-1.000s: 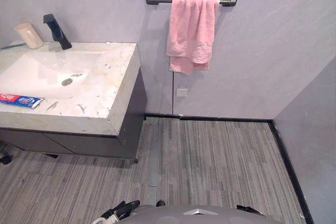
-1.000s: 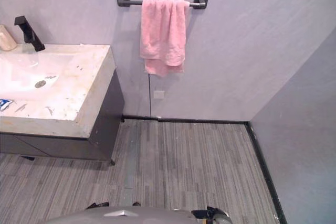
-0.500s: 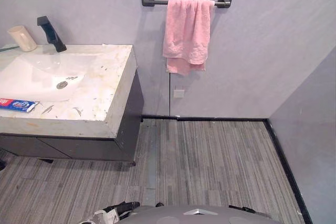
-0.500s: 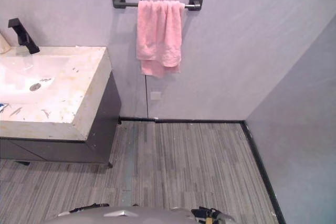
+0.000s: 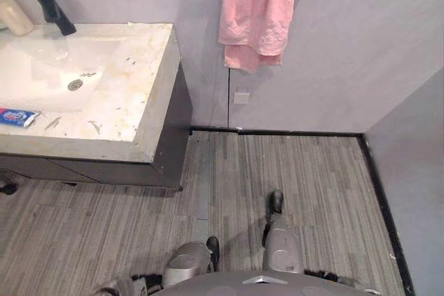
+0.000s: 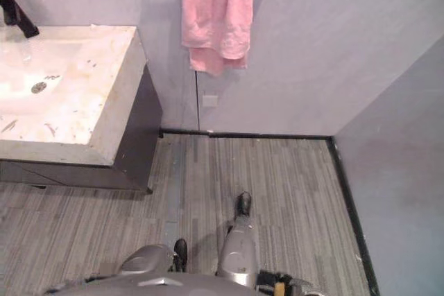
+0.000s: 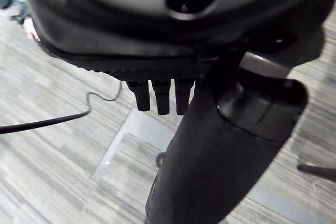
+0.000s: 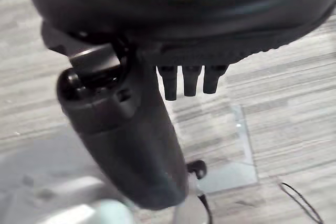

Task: Organize the bathroom.

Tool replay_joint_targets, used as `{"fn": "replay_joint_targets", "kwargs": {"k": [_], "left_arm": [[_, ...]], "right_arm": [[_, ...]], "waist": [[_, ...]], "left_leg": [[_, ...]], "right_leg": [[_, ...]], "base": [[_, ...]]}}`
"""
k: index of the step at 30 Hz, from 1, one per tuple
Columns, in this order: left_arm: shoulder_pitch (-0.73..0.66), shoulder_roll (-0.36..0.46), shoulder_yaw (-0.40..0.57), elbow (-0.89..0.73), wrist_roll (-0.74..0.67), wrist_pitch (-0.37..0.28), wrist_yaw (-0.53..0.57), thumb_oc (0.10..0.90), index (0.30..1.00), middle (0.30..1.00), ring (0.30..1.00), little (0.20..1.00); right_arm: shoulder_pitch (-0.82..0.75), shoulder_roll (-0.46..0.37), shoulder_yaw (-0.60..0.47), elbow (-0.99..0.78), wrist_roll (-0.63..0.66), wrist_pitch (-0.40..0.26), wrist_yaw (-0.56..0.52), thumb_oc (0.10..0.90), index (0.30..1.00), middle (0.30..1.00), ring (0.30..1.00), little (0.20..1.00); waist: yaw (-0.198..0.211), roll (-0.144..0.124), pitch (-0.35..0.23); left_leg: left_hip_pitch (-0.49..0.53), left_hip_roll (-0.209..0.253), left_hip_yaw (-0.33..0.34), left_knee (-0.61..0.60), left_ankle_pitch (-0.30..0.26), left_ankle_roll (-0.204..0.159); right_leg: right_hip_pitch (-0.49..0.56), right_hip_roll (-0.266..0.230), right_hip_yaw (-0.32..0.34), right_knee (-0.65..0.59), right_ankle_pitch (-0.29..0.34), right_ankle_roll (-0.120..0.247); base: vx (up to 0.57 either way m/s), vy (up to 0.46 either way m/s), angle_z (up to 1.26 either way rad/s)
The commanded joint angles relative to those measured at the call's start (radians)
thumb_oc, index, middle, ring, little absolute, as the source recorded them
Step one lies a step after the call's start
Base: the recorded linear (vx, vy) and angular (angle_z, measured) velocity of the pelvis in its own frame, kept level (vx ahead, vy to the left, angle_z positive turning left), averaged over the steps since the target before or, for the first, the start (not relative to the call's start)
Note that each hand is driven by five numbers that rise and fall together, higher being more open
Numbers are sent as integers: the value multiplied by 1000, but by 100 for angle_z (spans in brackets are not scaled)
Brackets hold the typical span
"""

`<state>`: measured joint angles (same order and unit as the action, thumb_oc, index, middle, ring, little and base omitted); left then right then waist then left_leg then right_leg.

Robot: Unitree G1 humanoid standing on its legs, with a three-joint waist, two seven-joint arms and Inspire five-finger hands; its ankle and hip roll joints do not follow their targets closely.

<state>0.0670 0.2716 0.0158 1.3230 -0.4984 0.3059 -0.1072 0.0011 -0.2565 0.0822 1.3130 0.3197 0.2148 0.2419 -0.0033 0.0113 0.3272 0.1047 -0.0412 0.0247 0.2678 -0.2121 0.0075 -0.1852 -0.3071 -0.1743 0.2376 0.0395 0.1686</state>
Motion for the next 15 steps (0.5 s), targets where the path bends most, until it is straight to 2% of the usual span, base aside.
{"fn": "replay_joint_targets", "kwargs": {"k": [1,3,4,5,6,8,9,11,12,13,15], "left_arm": [[-12,7,-29,-4,52,-2,-47,800,900,900,900,900],[-16,8,-26,-3,70,-10,-65,800,900,900,900,900],[-15,6,-22,-3,77,-18,-74,800,900,900,900,900],[-8,3,-23,-3,64,-35,-73,800,900,900,900,900],[-8,3,-23,-3,64,-34,-73,800,900,900,900,900],[-5,7,-16,-6,65,-60,-63,800,900,900,900,900],[-5,7,-16,-6,65,-60,-63,800,900,900,900,900],[-16,9,-15,-8,90,-94,-60,800,900,900,900,900],[-25,12,-17,-16,112,-113,-60,800,900,900,900,900],[-33,17,-24,-22,116,-119,-61,800,900,900,900,900],[-46,21,-35,-31,120,-128,-52,800,900,900,900,900]], "right_arm": [[-7,-2,46,-26,-1,-15,9,800,900,900,900,900],[-7,0,40,-26,10,-20,0,800,900,900,900,900],[-5,-1,37,-27,12,-28,2,800,900,900,900,900],[-1,-3,35,-30,-2,-35,0,800,900,900,900,900],[-1,-3,35,-30,-5,-35,1,800,900,900,900,900],[1,-17,34,-30,-13,-45,12,800,900,900,900,900],[1,-17,34,-30,-13,-45,12,800,900,900,900,900],[5,-34,32,-31,-7,-55,17,800,900,900,900,900],[5,-43,30,-33,-10,-59,14,800,900,900,900,900],[3,-50,31,-35,-8,-55,8,800,900,900,900,900],[-4,-59,29,-38,-3,-53,-1,800,900,900,900,900]], "waist": [[-13,-41,-69],[-16,-43,-76],[-19,-41,-85],[-26,-34,-106],[-26,-34,-108],[-31,-30,-131],[-31,-30,-131],[-26,-39,-138],[-28,-42,-140],[-26,-28,-140],[-24,-27,-137]], "left_leg": [[51,108,53,34,-75,-45],[47,124,69,48,-56,-55],[55,134,79,48,-28,-64],[60,150,84,57,42,-85],[60,152,84,58,45,-87],[34,184,97,164,169,-123],[34,184,97,164,169,-123],[-80,208,109,319,265,-135],[-128,237,140,363,271,-130],[-141,270,152,341,270,-140],[-137,259,173,240,267,-116]], "right_leg": [[-53,-18,-10,2,81,61],[-48,-8,-26,0,71,50],[-39,4,-43,-9,66,38],[-26,34,-59,-31,52,11],[-25,36,-60,-32,51,10],[10,82,-84,-67,17,-46],[10,82,-84,-67,17,-46],[65,117,-116,-101,-16,-102],[87,129,-132,-110,-32,-127],[110,150,-138,-100,-68,-134],[125,151,-136,-100,-77,-135]], "base": [[208,-292,-9],[174,-205,19],[260,-207,52],[229,-180,43],[227,-210,21],[139,-173,-4],[110,-164,-2],[161,-222,10],[245,-186,28],[202,-81,39],[156,52,22]]}}
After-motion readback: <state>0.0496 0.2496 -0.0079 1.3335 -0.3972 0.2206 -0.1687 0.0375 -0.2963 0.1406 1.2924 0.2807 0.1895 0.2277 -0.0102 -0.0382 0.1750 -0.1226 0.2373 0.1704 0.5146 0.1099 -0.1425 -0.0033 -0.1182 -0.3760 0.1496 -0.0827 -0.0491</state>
